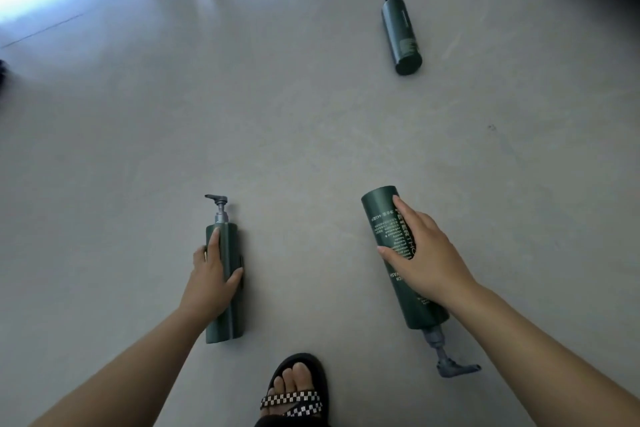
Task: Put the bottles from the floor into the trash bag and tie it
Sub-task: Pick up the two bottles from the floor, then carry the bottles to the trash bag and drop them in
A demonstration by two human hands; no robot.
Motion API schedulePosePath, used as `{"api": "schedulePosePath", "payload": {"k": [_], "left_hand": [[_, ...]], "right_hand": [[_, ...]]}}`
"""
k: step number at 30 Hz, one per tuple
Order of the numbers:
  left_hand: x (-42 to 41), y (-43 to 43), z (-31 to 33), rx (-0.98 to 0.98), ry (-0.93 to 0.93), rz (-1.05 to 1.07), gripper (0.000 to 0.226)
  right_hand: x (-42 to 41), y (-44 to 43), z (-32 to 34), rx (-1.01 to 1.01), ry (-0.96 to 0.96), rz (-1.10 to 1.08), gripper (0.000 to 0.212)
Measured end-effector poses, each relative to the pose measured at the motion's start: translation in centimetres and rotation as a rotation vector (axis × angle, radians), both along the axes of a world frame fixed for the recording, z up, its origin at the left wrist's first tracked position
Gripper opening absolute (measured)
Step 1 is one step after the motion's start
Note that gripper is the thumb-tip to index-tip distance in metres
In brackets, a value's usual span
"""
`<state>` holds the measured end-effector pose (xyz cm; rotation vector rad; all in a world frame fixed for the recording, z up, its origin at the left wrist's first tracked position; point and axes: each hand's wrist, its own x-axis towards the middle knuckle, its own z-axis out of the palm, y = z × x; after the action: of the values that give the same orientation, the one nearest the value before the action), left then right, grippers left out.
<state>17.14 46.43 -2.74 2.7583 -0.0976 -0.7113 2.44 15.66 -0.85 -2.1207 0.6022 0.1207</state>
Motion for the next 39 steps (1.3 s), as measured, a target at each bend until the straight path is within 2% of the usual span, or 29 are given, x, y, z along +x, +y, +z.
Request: {"api": "schedulePosePath", "payload": {"k": [5, 9, 14, 20, 24, 27, 30, 34, 39], "left_hand": [[-0.2, -2.7, 1.5, -0.018, 0.065, -0.061, 0.085], [-1.3, -7.3, 6.9, -0.035, 0.124, -0.134, 0.081], [-2.0, -14.3, 20.0, -0.131, 0.14, -0.326, 0.082], [-2.3, -18.5, 43.1, -0.274, 0.176, -0.502, 0.078], [-2.7, -17.4, 59.0, -0.392, 0.198, -0.473, 0.079], [-2.5, -15.8, 67.8, -0.525, 0.193, -0.397, 0.079], [-1.8, -14.4, 74.1, -0.684, 0.174, -0.327, 0.075], [-1.3, -12.8, 79.0, -0.878, 0.17, -0.273, 0.073], [-0.7, -12.1, 81.3, -0.935, 0.118, -0.249, 0.076]], "right_hand": [[-0.5, -0.8, 2.1, 0.109, 0.0, -0.081, 0.084], [-2.9, -2.3, 7.3, 0.134, 0.037, -0.183, 0.083], [-5.5, -4.0, 19.7, 0.15, 0.095, -0.272, 0.082], [-5.2, -4.6, 42.5, 0.106, 0.12, -0.282, 0.081], [-4.6, -2.9, 58.6, 0.103, 0.121, -0.291, 0.081], [-4.1, -1.1, 67.5, 0.086, 0.084, -0.297, 0.082], [-3.1, 0.6, 73.7, 0.056, 0.02, -0.31, 0.081], [-1.5, 2.1, 78.5, 0.013, -0.07, -0.332, 0.077], [1.1, 2.4, 81.4, 0.005, -0.174, -0.356, 0.073]]}}
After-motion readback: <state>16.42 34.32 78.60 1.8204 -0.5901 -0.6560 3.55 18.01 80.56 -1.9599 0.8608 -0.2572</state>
